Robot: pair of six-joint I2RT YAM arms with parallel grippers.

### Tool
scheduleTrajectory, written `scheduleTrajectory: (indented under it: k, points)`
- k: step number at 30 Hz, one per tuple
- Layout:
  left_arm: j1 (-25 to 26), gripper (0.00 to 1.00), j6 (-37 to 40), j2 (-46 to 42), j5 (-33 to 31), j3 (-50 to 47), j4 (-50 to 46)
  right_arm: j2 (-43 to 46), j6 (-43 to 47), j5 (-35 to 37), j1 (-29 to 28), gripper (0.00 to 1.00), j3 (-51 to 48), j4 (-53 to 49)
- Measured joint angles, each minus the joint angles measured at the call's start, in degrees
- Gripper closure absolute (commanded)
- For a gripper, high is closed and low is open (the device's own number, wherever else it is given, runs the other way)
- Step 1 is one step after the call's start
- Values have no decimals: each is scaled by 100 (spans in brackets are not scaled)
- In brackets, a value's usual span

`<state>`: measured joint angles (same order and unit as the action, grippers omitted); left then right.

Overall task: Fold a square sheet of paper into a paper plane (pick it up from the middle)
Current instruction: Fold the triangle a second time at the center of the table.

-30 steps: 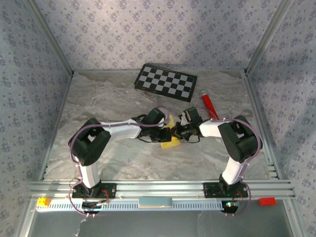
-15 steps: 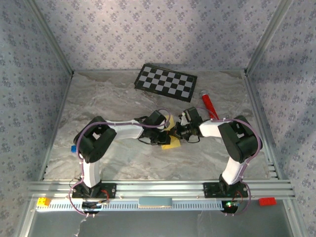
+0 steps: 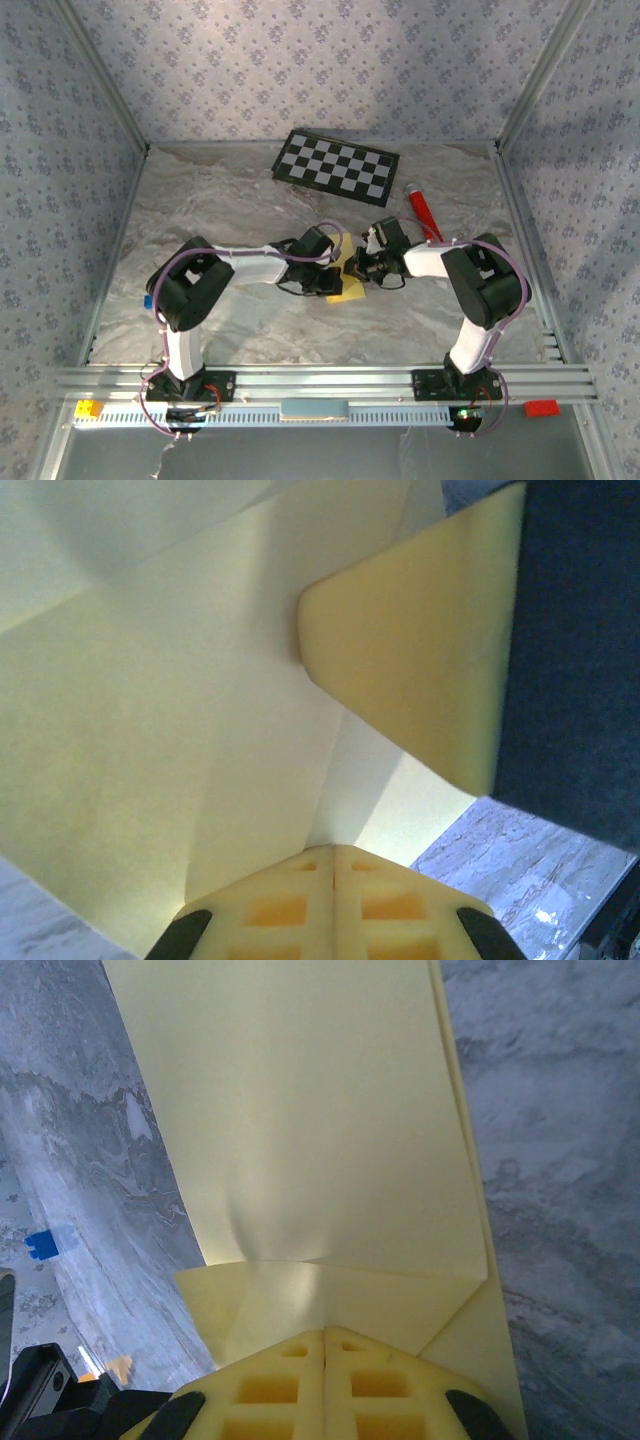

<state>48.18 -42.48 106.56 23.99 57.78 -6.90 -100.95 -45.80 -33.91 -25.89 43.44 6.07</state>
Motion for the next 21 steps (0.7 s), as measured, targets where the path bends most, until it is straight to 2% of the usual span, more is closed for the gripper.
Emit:
scheduleTrajectory:
  k: [12, 21]
  points:
    - [0, 96, -42, -369, -87, -544, 313, -37, 2, -101, 39, 100, 0, 26]
    - [-2, 96, -496, -667, -140, -1152, 938, -50, 4, -129, 42, 100, 0, 42]
